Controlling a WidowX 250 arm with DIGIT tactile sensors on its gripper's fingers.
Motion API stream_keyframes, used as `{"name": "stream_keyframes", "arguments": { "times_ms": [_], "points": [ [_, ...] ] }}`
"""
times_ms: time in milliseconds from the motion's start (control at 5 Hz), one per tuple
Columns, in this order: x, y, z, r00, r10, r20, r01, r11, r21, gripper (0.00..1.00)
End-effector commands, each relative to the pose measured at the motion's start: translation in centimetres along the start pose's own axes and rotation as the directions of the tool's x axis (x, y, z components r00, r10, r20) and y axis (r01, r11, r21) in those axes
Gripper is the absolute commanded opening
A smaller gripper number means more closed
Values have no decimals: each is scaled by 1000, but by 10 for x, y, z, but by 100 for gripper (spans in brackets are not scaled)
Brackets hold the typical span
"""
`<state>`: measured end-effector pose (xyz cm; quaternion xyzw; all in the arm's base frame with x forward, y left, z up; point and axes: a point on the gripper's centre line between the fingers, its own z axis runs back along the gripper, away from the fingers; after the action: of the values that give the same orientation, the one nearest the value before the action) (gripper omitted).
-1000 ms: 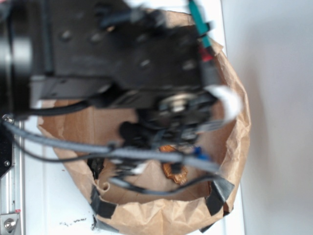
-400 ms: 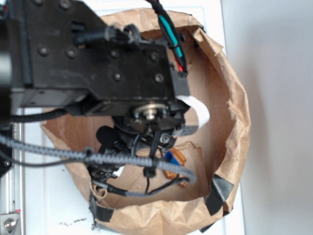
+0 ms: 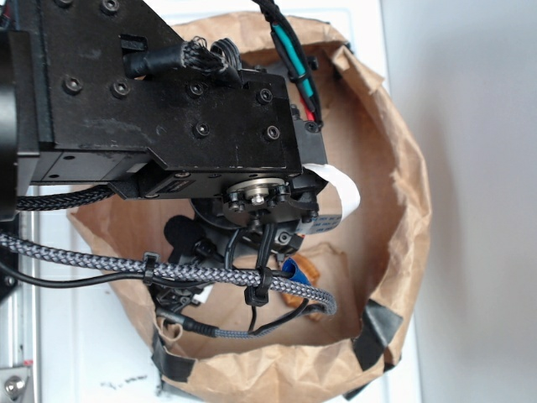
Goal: Grab the shell.
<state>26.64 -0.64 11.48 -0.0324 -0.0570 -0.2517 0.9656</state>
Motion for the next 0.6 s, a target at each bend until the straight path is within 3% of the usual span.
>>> {"name": "stream_keyframes", "arguments": {
  "times_ms": [0, 400],
  "points": [
    [35, -5, -20, 994, -19, 103, -11, 960, 280, 100],
    [57, 2, -30, 967, -132, 216, 87, 975, 203, 100]
  ]
}}
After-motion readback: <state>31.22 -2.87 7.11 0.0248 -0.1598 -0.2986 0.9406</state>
